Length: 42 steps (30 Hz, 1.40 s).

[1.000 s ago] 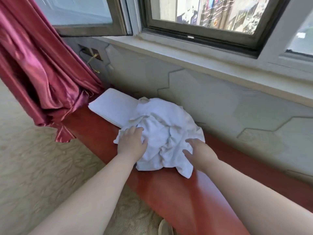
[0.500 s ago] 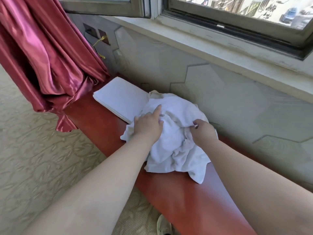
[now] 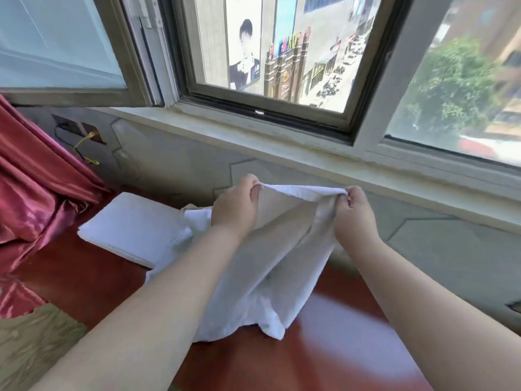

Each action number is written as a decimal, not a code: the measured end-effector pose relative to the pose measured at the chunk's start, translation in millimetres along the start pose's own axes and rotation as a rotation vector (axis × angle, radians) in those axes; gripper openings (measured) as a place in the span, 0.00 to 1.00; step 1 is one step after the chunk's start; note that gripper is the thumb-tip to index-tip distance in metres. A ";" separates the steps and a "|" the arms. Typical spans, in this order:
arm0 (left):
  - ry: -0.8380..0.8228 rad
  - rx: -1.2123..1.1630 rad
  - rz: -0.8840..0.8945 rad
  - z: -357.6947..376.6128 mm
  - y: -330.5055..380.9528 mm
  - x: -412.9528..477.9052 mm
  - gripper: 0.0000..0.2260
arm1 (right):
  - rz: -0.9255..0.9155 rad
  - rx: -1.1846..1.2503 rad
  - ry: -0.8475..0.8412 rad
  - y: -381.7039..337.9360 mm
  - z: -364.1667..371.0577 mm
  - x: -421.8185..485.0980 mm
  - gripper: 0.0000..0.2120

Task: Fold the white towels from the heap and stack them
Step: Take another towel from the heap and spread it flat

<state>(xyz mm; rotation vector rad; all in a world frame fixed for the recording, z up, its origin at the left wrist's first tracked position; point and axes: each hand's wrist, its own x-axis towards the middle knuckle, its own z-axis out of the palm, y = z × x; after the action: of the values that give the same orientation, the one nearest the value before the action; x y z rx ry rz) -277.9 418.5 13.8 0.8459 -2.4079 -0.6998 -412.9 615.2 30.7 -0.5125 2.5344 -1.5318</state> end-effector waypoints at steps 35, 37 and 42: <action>-0.594 -0.080 0.366 243.8 349.8 -205.1 0.07 | 0.448 -0.314 -0.612 293.3 -393.7 -161.5 0.08; -0.666 -0.079 0.350 264.2 340.9 -235.6 0.08 | 0.470 -0.401 -0.668 323.3 -390.5 -174.4 0.10; -0.838 -0.077 0.313 289.0 331.1 -291.2 0.08 | 0.361 -0.343 -0.466 338.2 -368.8 -192.2 0.40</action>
<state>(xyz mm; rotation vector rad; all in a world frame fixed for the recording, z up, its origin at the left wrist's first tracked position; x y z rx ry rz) -387.8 925.1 -82.1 0.1095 -3.0980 -1.1717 -413.1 1134.3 -103.1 -0.3662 2.3497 -0.7542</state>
